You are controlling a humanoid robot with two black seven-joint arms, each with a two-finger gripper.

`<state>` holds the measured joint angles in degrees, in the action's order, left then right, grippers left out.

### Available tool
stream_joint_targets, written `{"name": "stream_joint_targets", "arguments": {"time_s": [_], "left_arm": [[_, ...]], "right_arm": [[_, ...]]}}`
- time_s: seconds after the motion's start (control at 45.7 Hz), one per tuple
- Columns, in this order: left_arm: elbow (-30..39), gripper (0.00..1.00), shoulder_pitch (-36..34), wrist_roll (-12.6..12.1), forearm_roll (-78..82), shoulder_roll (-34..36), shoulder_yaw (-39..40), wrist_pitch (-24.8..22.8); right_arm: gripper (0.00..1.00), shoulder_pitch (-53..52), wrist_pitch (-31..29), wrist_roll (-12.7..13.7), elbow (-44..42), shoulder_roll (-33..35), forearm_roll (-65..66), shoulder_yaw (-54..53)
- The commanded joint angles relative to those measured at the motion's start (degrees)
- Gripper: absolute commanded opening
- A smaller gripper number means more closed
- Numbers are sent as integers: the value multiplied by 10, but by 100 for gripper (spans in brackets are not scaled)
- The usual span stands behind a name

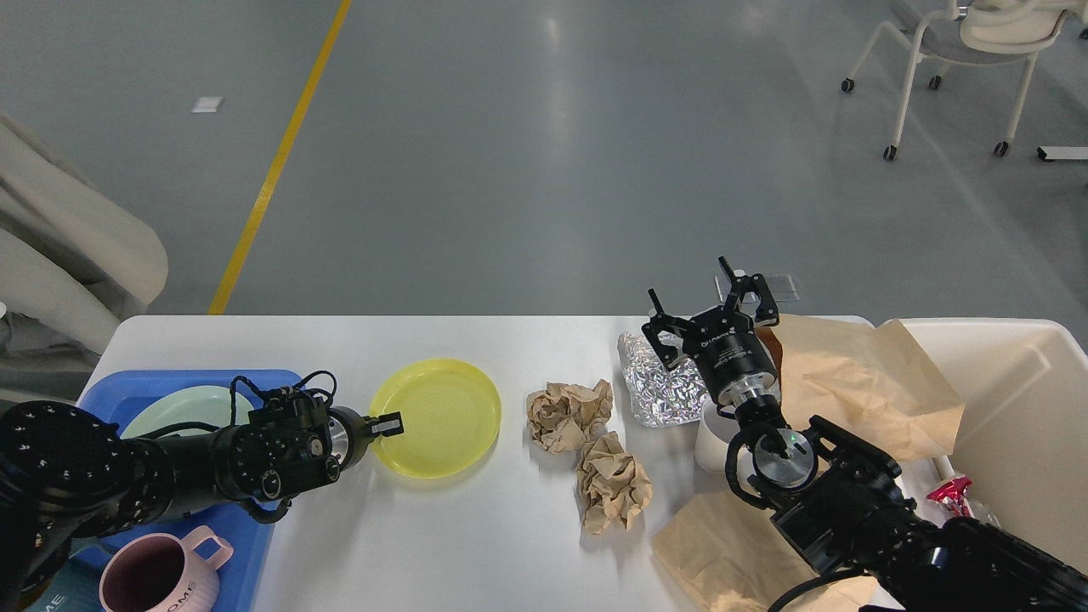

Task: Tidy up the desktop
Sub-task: 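Move the yellow plate onto the blue tray with the left gripper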

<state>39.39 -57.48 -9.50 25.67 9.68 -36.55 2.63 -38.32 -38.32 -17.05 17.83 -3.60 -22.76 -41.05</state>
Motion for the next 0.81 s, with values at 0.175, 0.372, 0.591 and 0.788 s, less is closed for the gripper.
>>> {"name": "stream_joint_targets", "arguments": {"time_s": [0.175,0.372,0.591,0.788], "left_arm": [[82,0,-32,-3,-2,31,11,-6],[237,0,-85,-19,-2,129,27,6],[452,0,-163,-14,5,327,26,-9],[525,0,-274,-12,9,520,53,-161]], "right_arm": [[100,0,0,0,0,0,0,0],[100,0,0,0,0,0,0,0],[100,0,0,0,0,0,0,0],[100,0,0,0,-1,0,0,0]]}}
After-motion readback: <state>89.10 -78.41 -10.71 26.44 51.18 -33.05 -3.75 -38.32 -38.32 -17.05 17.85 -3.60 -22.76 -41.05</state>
